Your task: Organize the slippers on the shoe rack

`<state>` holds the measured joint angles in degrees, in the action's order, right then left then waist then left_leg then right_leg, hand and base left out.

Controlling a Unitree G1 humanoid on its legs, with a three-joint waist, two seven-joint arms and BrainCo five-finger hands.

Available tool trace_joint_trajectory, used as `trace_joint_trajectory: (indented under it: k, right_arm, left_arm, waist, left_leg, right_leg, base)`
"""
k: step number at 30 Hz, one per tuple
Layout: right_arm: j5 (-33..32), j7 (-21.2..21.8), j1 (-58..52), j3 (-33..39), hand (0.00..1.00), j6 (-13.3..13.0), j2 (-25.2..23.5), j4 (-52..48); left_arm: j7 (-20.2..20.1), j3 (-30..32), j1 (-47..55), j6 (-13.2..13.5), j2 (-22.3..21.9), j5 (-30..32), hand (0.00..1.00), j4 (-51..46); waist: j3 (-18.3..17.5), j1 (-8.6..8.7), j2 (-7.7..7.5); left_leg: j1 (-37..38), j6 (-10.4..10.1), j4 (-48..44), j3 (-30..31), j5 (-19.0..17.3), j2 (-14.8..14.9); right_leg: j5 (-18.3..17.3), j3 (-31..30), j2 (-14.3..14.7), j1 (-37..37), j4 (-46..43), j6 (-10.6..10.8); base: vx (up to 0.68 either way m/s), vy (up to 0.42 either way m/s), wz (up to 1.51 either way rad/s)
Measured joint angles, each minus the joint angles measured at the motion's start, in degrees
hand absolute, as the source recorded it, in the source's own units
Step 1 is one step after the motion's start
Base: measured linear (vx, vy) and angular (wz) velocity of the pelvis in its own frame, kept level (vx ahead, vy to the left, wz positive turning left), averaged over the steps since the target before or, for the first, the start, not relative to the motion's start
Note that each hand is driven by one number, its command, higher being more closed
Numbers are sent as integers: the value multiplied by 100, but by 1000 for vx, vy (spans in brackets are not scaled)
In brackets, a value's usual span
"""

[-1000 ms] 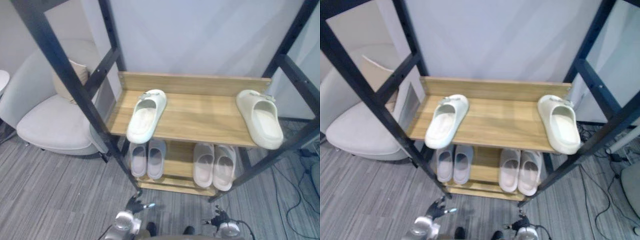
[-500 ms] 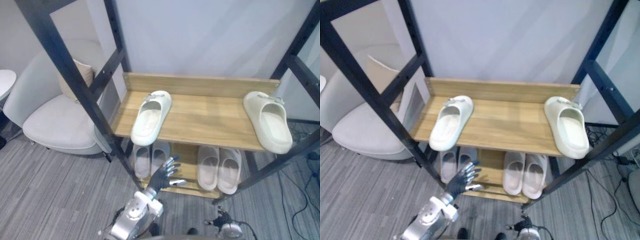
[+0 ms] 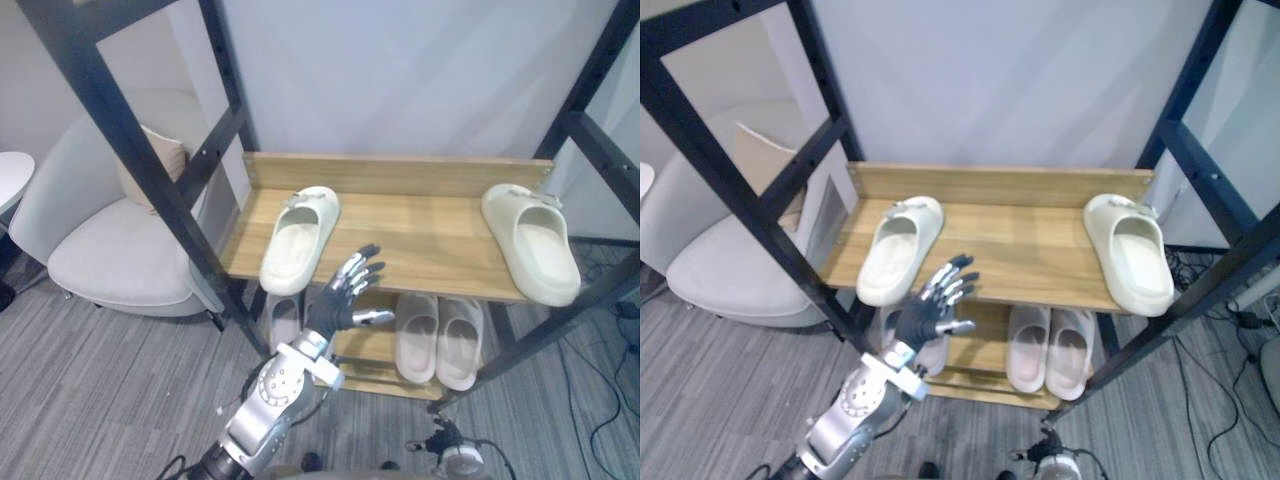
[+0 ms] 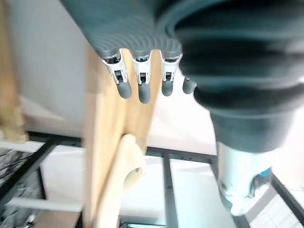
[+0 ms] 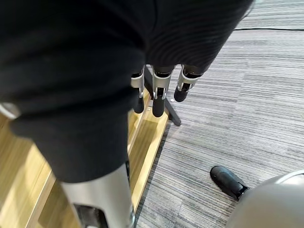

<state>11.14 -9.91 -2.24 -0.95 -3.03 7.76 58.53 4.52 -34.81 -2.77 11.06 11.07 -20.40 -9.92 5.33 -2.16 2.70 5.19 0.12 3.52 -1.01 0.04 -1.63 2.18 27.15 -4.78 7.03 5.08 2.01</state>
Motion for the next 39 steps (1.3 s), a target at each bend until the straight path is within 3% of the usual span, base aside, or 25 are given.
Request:
trace_joint_trajectory:
  k: [6, 13, 18, 28, 39]
  right_arm:
    - [5, -16, 3, -208, 0, 3, -50, 3]
    - [7, -15, 22, -228, 0, 27, -45, -14]
    - [12, 13, 58, -237, 0, 85, -46, -147]
    - [13, 103, 125, -200, 0, 158, -53, -153]
    - [13, 144, 125, -193, 0, 217, -125, -153]
  left_arm:
    - [325, 57, -693, 13, -205, 3, 0, -189]
    - [553, 680, -1437, 104, -247, 0, 0, 94]
    - [697, 1473, -1966, 75, 175, -3, 0, 968]
    - [771, 2214, -2347, -88, 1055, 17, 0, 1799]
    - [745, 2376, -2378, -244, 1295, 247, 0, 2205]
  waist:
    - [-60, 1, 2]
    - [-82, 60, 11]
    - [-97, 168, -30]
    - [-116, 183, -112]
    - [-63, 184, -192]
  left_leg:
    - [-36, 1, -6, -8, -1, 1]
    - [-48, -2, -24, -3, -2, 5]
    - [-35, -1, -15, -7, -1, 4]
    - [-110, 1, 6, 3, 1, -12]
    - [-121, 8, 6, 62, 6, -33]
  right_leg:
    - [-1, -16, -31, 0, -3, 1]
    - [2, -6, 3, -5, -2, -1]
    - [6, -8, 2, -38, 34, -4]
    - [22, 2, -3, -97, 43, -4]
    - [20, 48, -22, -112, 45, -2]
  base:
    - [5, 6, 0]
    - [0, 0, 0]
    - [0, 0, 0]
    - [0, 0, 0]
    - [0, 0, 2]
